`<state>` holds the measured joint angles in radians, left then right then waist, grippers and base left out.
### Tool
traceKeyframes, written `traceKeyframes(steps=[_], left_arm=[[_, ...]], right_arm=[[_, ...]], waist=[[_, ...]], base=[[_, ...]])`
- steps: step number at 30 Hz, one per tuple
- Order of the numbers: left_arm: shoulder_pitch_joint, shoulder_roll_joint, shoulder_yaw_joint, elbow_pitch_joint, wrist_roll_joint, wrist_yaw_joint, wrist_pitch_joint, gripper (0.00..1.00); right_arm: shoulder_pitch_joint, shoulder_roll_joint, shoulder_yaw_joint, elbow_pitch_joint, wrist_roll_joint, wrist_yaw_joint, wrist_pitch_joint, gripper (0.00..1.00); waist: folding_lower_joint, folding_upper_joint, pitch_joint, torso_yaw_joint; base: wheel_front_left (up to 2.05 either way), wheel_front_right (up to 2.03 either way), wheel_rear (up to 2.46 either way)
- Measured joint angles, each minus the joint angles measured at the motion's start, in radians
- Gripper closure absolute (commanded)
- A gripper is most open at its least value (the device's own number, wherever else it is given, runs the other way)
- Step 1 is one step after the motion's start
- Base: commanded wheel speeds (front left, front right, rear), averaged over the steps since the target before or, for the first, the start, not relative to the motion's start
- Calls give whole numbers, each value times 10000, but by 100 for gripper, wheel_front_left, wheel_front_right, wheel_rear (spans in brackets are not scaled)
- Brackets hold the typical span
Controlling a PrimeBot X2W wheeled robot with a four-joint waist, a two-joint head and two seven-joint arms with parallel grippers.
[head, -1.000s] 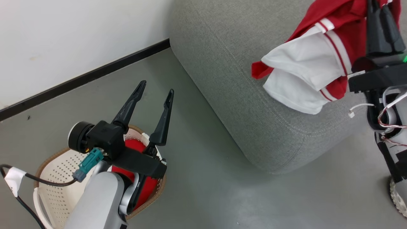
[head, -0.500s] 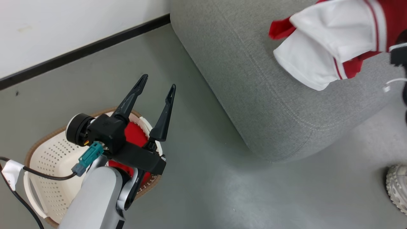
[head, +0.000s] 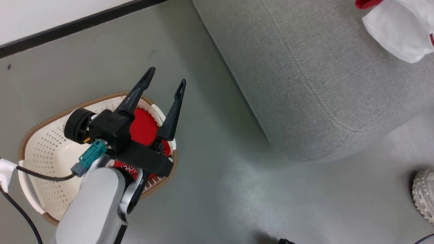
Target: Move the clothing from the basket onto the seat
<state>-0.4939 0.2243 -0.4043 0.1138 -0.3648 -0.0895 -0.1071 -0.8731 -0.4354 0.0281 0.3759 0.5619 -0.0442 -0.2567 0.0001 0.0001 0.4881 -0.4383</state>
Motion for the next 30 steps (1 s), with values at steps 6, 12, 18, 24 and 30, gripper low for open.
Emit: traceKeyframes(steps=[6, 12, 18, 24, 30], left_arm=[[-167, 180, -10, -36, 35, -4, 105, 0], [-394, 224, -96, -155, 69, -84, 270, 0], [-399, 397, -111, -184, 71, -88, 364, 0], [-575, 441, -211, -247, 84, -165, 485, 0], [-786, 414, -307, -226, 86, -167, 514, 0]], right_arm=[[-453, -203, -393, 481, 82, -52, 0, 100], [-564, -380, -991, 782, 117, -188, 0, 100], [-761, -600, -1407, 984, 134, -263, 0, 100], [-979, -487, -1390, 1164, 142, -263, -2, 100], [-801, 500, -901, 1484, 205, -71, 0, 100]], waist=[[0, 0, 407, 117], [0, 0, 890, 246], [0, 0, 1288, 360], [0, 0, 1713, 466], [0, 1, 2039, 629]], base=[[0, 0, 0], [0, 0, 0], [0, 0, 0], [0, 0, 0], [0, 0, 0]])
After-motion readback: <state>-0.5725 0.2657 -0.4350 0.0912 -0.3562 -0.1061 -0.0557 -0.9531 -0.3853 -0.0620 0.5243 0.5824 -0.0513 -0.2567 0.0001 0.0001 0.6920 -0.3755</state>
